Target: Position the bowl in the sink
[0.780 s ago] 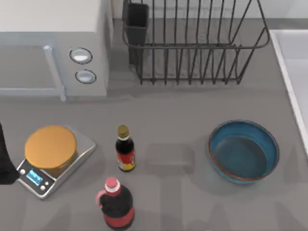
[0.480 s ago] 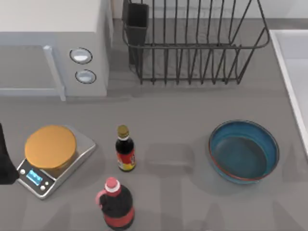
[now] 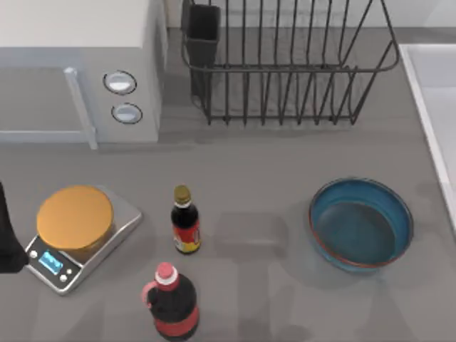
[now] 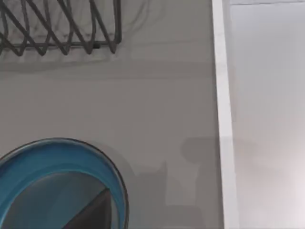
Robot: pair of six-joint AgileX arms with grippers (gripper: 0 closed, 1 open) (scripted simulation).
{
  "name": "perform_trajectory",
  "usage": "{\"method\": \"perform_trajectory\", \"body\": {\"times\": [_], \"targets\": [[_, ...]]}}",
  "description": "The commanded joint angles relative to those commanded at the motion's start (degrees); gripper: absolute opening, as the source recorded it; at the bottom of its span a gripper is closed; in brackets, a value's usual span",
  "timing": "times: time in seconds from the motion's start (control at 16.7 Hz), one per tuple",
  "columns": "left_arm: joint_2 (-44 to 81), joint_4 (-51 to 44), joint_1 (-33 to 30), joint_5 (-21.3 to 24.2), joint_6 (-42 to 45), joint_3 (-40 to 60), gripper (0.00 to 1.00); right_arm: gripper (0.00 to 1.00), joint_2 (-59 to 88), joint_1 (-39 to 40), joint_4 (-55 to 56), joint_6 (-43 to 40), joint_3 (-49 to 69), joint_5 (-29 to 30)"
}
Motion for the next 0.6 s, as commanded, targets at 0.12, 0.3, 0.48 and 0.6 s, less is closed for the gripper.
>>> {"method": "perform_trajectory", "body": {"times": [0.12,0.3,0.48,0.6], "targets": [[0.0,0.0,0.0,0.0,0.0,0.0,1.0,1.0,12.62,1.84,-7.84,1.9,8.68,0.08],[0.0,0.0,0.0,0.0,0.0,0.0,1.0,1.0,29.69,4.53,-19.16,4.68,21.06,0.15],[0.0,0.0,0.0,0.0,0.0,0.0,1.0,1.0,43.38,6.9,-28.87,7.17,32.18,0.15],[0.0,0.0,0.0,0.0,0.0,0.0,1.0,1.0,50.99,8.18,-34.02,8.56,38.52,0.12]]}}
